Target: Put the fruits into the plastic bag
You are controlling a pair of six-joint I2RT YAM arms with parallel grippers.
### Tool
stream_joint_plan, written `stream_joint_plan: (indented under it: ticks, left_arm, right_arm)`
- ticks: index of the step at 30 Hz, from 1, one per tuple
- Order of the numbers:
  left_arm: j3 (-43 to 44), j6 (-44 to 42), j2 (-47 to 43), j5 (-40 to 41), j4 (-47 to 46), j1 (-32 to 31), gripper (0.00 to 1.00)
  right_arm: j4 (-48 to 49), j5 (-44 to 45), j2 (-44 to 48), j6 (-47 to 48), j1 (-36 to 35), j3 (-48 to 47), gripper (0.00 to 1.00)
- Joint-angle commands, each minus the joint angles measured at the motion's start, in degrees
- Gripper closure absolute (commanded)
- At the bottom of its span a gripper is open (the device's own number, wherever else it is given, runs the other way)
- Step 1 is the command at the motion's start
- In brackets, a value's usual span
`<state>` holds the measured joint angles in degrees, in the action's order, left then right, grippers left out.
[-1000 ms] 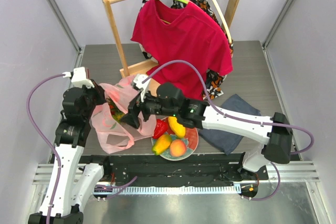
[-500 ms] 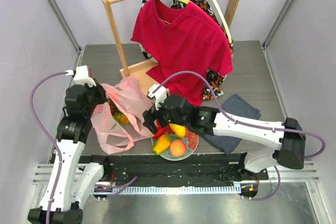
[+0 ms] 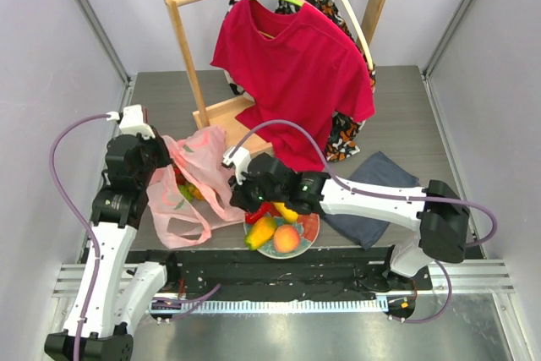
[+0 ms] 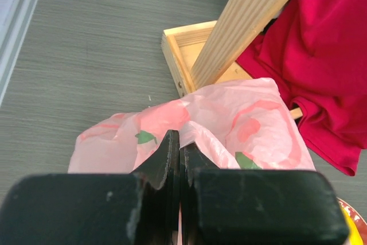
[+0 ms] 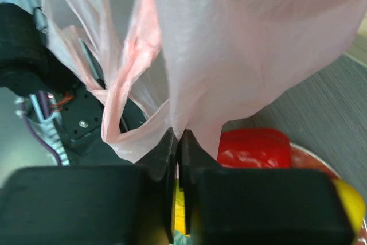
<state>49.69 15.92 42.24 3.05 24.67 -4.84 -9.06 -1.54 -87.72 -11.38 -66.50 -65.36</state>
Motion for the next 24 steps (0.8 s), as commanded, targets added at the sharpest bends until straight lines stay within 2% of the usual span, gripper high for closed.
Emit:
stream_joint_plan:
  ticks: [1,3,9,10,13,19,24]
  left_arm:
    - [6.3,-2.6,0.6,2.6,2.0,0.3,1.0]
    - [9.3,-3.3,1.6,2.5,4.4,0.4,1.0]
    - [27.5,-7.1,11.1,1.7,19.1,0.4,1.0]
    - [31.7,-7.7,12.5,1.2,22.1,0.4,1.0]
    - [36.3,-9.2,18.6,-1.3,26.5,0.8,1.0]
    - [33.7,-9.3,28.0,-2.8,28.3,1.4,1.0]
    - [30.2,-8.4,30.0,0.6,26.2,1.4,1.0]
  right_arm:
    - [3.5,-9.1,-1.0,0.1,0.2,-9.3,0.99]
    - [3.2,-12.1,-1.0,-0.2,0.2,-13.6,0.99]
    - [5.6,-15.2,0.0,-4.9,0.3,-21.9,0.99]
    - [6.6,-15.2,0.0,-5.7,0.3,-22.4,0.99]
    - [8.7,-15.3,-0.5,-10.0,1.9,-23.1,0.99]
    - [17.6,-18.3,-4.4,-21.4,9.7,-17.5,0.99]
    - [20.7,-19.4,-8.1,-23.2,11.7,-16.0,0.99]
